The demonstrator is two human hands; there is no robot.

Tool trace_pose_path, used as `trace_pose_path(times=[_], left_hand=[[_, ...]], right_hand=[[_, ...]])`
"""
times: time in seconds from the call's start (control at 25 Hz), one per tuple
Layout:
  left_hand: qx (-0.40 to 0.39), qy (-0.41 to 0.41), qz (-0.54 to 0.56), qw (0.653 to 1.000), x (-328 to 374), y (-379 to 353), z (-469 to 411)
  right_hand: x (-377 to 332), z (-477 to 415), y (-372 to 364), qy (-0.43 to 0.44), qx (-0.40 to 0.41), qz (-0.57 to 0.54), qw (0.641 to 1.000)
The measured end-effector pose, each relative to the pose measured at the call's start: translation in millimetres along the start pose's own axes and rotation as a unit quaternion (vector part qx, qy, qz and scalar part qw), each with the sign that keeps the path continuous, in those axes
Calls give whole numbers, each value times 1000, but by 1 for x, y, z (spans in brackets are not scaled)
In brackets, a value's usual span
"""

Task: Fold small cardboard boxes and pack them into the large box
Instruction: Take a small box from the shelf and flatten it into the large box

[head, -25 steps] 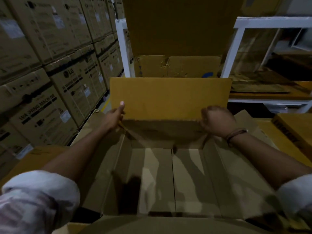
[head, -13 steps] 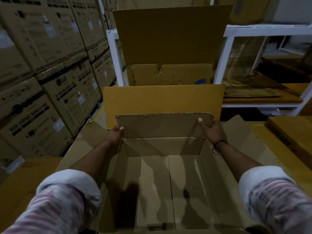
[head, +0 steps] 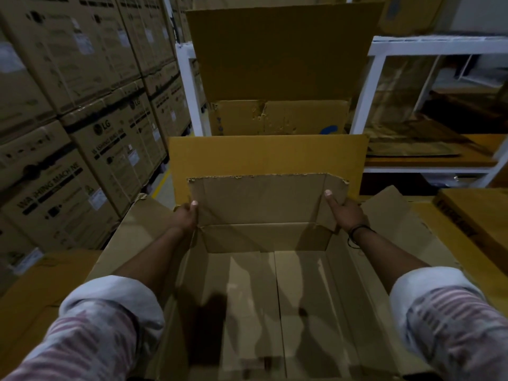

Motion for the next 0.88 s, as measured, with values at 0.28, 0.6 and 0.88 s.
trace_pose_path(times=[0.28, 0.6, 0.88], left_hand=[[-39, -2, -53, 998, 16, -9, 9], [-25, -7, -139, 990, 44, 11, 7], [-50, -39, -112, 992, 55, 10, 13]], right_hand=[[11, -14, 16, -36, 121, -13, 992], [-29, 8, 10, 100, -51, 68, 991], [-40, 15, 7, 165, -52, 171, 970]])
Point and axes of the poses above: each hand's wrist, its own z-axis away from the middle knuckle, its own y-axis out of the back of the hand, x = y × z, the point moved 3 cm from there along -z, towards the middle knuckle, and after that the axes turned 11 degrees about -y, right-handed, at the moved point
